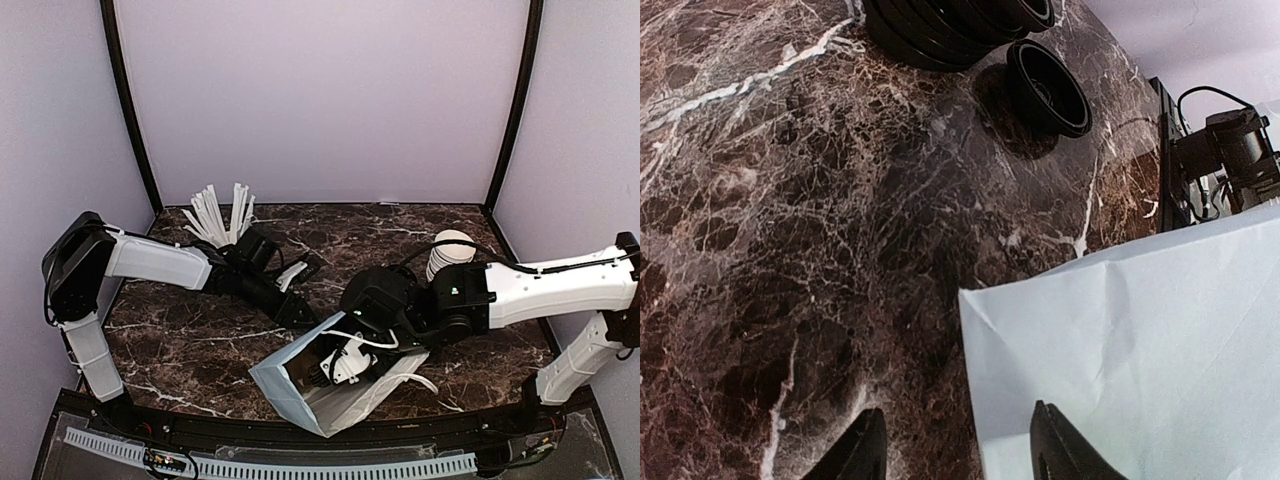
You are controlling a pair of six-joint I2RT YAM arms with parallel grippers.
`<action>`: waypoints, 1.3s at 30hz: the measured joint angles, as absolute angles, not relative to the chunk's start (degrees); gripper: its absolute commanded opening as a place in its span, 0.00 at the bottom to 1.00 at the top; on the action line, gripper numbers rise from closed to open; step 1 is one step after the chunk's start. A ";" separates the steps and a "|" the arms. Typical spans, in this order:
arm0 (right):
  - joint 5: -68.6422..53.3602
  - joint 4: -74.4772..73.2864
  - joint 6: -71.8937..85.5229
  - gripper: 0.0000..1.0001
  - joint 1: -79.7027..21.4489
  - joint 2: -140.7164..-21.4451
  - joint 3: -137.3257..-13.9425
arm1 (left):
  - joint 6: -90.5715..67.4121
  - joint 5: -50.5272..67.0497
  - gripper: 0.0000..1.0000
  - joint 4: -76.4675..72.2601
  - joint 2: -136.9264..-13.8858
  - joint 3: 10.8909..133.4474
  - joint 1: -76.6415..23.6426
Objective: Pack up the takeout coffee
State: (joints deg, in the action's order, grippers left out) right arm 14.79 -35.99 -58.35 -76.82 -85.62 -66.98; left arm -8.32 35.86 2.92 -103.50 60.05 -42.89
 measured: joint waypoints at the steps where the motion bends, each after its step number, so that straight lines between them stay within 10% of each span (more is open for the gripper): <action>1: 14.81 -35.97 -58.41 0.51 -76.82 -85.69 -66.98 | -8.19 35.92 0.50 3.22 -103.50 60.16 -42.89; 39: 15.33 -42.74 -55.05 0.48 -79.53 -79.81 -63.70 | -5.93 32.80 0.51 12.67 -102.35 65.43 -42.15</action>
State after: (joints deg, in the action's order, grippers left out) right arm 15.33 -42.74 -55.05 -79.53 -79.81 -63.70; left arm -5.93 32.80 12.67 -102.35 65.43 -42.15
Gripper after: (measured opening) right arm 0.711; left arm 0.503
